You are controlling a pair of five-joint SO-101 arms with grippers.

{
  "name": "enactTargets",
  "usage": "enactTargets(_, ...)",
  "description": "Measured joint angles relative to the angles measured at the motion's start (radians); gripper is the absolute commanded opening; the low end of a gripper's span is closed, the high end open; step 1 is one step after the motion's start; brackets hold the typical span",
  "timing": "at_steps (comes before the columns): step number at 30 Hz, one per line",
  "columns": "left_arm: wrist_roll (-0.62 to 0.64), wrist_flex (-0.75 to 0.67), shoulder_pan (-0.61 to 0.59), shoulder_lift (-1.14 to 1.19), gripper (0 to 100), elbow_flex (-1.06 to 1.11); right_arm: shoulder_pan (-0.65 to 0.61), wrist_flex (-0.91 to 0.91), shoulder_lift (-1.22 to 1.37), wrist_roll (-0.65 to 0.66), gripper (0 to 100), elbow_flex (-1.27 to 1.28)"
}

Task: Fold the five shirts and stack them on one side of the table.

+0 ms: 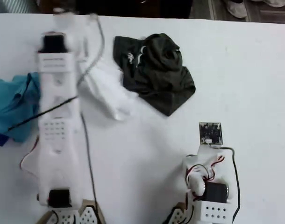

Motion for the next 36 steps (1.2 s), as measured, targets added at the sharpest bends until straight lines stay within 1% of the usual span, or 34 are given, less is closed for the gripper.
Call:
enactTargets(3, -0.002, 0.0, -0.086, -0.126, 2, 0.054, 0.0, 0.0, 0.0, 0.0, 2.2, 0.0)
enactTargets(6, -0.005, 0.0, -0.176, -0.273, 2, 0.167, 0.0, 0.0, 0.0, 0.0, 2.2, 0.0)
enactTargets(11, -0.015, 0.0, -0.338, -0.56, 2, 0.512, 0.0, 0.0, 0.0, 0.0, 2.2, 0.0)
enactTargets(13, -0.069, 0.0, -0.408, -0.669, 2, 0.675, 0.0, 0.0, 0.0, 0.0, 2.2, 0.0)
enactTargets(16, -0.193, -0.017, -0.52, -0.796, 2, 0.89, 0.0, 0.0, 0.0, 0.0, 2.2, 0.0)
enactTargets(18, -0.265, -0.075, -0.609, -0.844, 2, 0.973, 0.0, 0.0, 0.0, 0.0, 2.2, 0.0)
enactTargets(21, -0.334, -0.218, -0.755, -0.868, 2, 1.0, 0.0, 0.0, 0.0, 0.0, 2.2, 0.0)
enactTargets(26, -0.361, -0.485, -0.954, -0.873, 2, 1.016, 0.0, 0.0, 0.0, 0.0, 2.2, 0.0)
enactTargets(28, -0.362, -0.535, -0.99, -0.873, 2, 1.033, 0.0, 0.0, 0.0, 0.0, 2.2, 0.0)
enactTargets(31, -0.362, -0.559, -0.99, -0.873, 5, 1.086, 0.0, 0.0, 0.0, 0.0, 2.2, 0.0)
enactTargets(33, -0.362, -0.562, -0.974, -0.873, 11, 1.131, 0.0, 0.0, 0.0, 0.0, 2.2, 0.0)
enactTargets(36, -0.362, -0.562, -0.95, -0.873, 23, 1.18, 0.0, 0.0, 0.0, 0.0, 2.2, 0.0)
